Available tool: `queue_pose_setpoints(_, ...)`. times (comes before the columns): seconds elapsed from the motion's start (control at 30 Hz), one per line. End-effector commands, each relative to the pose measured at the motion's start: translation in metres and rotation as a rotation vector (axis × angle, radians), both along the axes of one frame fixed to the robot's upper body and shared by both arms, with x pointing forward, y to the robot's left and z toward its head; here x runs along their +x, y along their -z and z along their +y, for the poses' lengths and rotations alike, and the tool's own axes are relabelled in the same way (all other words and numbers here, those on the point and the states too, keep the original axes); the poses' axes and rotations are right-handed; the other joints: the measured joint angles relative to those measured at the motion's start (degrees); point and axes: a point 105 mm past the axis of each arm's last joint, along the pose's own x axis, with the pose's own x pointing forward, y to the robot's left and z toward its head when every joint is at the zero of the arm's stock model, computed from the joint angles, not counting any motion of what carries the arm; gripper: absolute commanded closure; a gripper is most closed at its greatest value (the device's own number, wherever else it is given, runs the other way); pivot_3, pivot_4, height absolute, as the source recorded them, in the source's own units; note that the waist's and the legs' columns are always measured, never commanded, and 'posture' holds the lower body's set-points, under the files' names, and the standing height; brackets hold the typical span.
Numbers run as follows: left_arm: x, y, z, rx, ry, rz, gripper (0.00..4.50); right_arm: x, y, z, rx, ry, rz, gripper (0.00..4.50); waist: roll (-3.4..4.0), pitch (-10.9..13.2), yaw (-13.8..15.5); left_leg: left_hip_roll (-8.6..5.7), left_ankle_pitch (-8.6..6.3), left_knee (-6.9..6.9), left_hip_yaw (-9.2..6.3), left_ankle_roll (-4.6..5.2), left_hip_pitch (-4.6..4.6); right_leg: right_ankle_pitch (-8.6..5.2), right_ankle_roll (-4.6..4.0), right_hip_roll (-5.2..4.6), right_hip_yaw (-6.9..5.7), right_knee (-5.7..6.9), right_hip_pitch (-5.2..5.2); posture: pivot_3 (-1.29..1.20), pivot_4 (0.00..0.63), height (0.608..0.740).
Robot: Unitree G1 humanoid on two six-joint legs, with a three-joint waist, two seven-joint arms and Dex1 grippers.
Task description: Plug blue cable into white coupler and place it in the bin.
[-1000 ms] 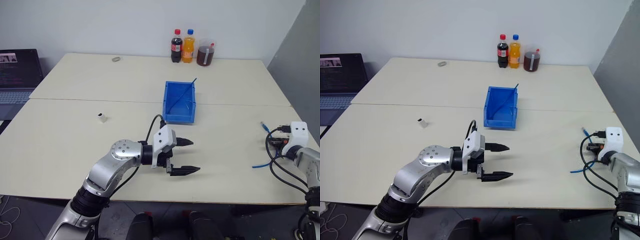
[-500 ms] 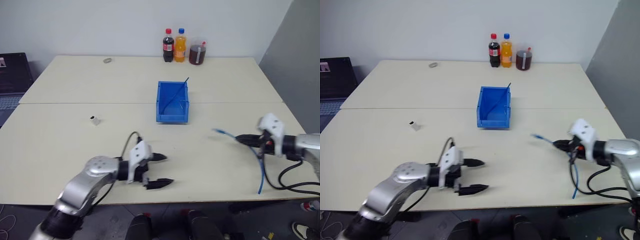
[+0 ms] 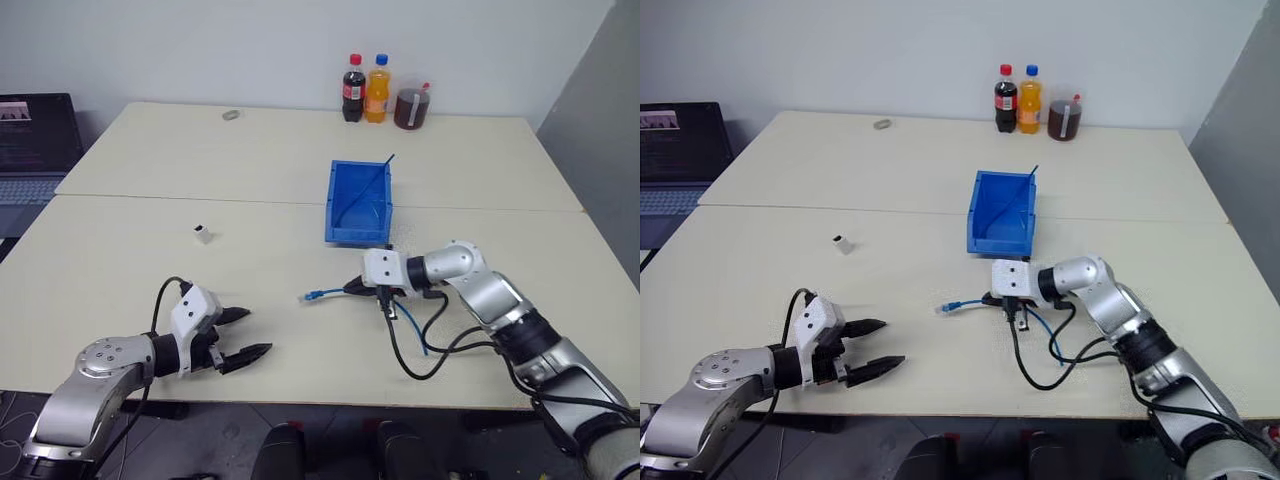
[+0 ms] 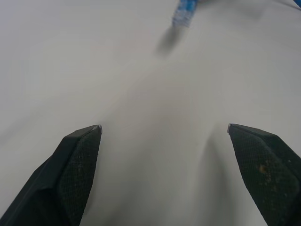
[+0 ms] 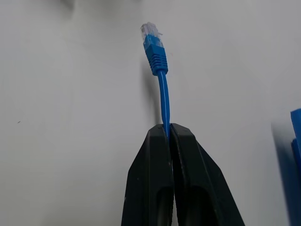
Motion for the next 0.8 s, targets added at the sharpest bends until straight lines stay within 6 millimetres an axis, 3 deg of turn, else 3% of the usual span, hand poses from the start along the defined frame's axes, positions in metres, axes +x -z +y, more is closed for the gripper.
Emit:
queue_pose_setpoints(0.03,0.011,-0.007,0.002,0.000,-0.007,-0.054,0.00,0.001,0.001,0.015,-0.009,-0.051,-0.035,4.45,0.01,0.0,0.1,0.01,0.00,0.00,-0.03,0.00,0.00,-0.02,-0.03,0.01,-0.06,0.01,0.00,0.00,0.150,0.740)
queue_pose_setpoints(0.07,0.014,-0.008,0.001,-0.006,-0.007,-0.058,0.00,0.003,0.001,0.017,-0.007,-0.046,-0.037,4.45,0.01,0.0,0.1,0.03,0.00,-0.01,-0.07,0.00,0.00,-0.03,-0.05,0.03,-0.09,0.04,0.00,0.00,0.150,0.740)
queue_pose_setpoints(0.17,0.021,-0.009,0.000,-0.012,-0.007,-0.063,0.00,0.004,-0.001,0.019,0.010,-0.039,-0.036,3.88,0.01,0.0,0.1,0.03,0.00,0.00,-0.10,0.00,-0.01,-0.03,-0.07,0.05,-0.12,0.08,0.00,0.00,0.150,0.740)
queue_pose_setpoints(0.33,0.030,-0.007,-0.002,-0.028,-0.001,-0.056,0.00,0.003,-0.005,0.014,0.010,-0.033,-0.053,2.62,0.01,0.0,0.1,0.04,0.00,0.00,-0.11,0.00,0.01,-0.03,-0.07,0.07,-0.12,0.12,0.01,0.00,0.150,0.740)
queue_pose_setpoints(0.43,0.034,-0.005,-0.009,-0.038,0.035,-0.046,0.00,-0.011,-0.015,0.009,0.058,-0.033,0.026,1.87,0.01,0.0,0.1,0.03,0.00,0.00,-0.12,0.00,0.00,-0.03,-0.07,0.07,-0.14,0.14,0.00,0.00,0.150,0.740)
queue_pose_setpoints(0.5,0.040,-0.004,-0.020,-0.045,0.073,-0.047,0.00,-0.032,-0.029,0.003,0.135,-0.030,0.155,1.36,0.01,0.0,0.4,0.00,0.00,0.00,-0.16,0.00,-0.02,-0.03,-0.07,0.06,-0.16,0.15,0.03,0.00,0.150,0.740)
queue_pose_setpoints(0.63,0.047,0.000,-0.036,-0.024,0.138,-0.058,0.00,-0.056,-0.037,-0.006,0.180,0.012,0.269,1.23,0.01,0.0,0.5,-0.02,0.00,0.05,-0.24,0.00,-0.05,-0.03,-0.07,0.03,-0.23,0.16,0.06,0.00,0.150,0.740)
queue_pose_setpoints(0.8,0.051,0.009,-0.051,0.022,0.212,-0.062,0.00,-0.068,-0.034,-0.012,0.193,0.102,0.288,1.23,0.00,0.0,0.3,-0.02,0.00,0.05,-0.25,0.00,0.00,-0.04,-0.05,0.07,-0.22,0.21,0.07,0.00,0.150,0.740)
